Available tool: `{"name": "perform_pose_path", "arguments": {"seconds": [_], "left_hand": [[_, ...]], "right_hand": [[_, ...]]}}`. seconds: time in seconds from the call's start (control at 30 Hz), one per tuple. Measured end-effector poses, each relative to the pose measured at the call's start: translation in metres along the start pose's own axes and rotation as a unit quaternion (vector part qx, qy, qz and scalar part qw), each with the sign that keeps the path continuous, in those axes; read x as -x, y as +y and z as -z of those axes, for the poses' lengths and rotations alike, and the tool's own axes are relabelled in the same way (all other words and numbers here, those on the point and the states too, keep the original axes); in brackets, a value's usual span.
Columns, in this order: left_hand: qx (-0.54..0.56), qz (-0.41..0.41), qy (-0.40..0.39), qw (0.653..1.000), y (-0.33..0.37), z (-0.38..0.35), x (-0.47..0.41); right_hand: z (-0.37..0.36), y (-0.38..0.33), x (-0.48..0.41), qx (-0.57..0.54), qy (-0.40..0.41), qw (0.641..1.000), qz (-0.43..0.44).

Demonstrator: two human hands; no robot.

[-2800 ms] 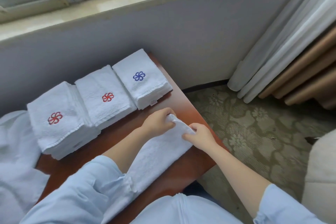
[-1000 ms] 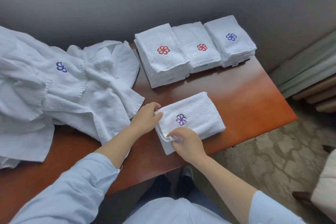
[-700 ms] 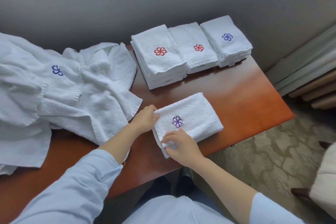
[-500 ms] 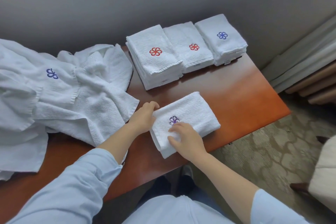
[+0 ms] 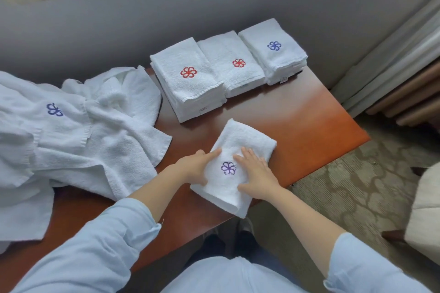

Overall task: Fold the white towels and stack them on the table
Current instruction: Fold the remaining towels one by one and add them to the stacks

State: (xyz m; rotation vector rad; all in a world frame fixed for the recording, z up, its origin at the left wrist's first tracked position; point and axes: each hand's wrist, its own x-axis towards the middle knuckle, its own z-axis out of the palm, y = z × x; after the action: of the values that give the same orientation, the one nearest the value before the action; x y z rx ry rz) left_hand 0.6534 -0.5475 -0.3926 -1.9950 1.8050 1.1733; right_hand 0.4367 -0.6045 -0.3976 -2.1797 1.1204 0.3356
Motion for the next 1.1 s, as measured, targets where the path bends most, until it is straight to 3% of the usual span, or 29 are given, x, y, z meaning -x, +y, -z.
{"name": "perform_pose_path", "arguments": {"seconds": [0.13,0.33,0.53,0.63,0.87,1.1], "left_hand": [[0.029,-0.029,0.03,0.999,0.018,-0.008,-0.003],[-0.064,-0.062,0.2,0.976,0.045,0.006,-0.017],[-0.154,-0.061,0.047,0.985,0.059,0.012,-0.04],[-0.165,-0.043,0.012,0.985,0.06,0.011,-0.048],[-0.173,-0.022,0.026,0.984,0.064,0.005,-0.05],[-0.113,0.016,0.078,0.99,0.064,-0.009,-0.034]], "right_hand": [[0.014,0.013,-0.001,-0.033,0.062,0.997,-0.044],[0.023,0.028,0.006,0.017,0.011,0.998,-0.055],[0.044,0.038,-0.017,0.094,-0.059,0.993,-0.05],[0.047,0.047,-0.027,0.089,-0.113,0.988,-0.054],[0.043,0.058,-0.028,0.071,-0.106,0.991,-0.028],[0.024,0.059,0.003,-0.019,-0.022,0.997,-0.066]]}}
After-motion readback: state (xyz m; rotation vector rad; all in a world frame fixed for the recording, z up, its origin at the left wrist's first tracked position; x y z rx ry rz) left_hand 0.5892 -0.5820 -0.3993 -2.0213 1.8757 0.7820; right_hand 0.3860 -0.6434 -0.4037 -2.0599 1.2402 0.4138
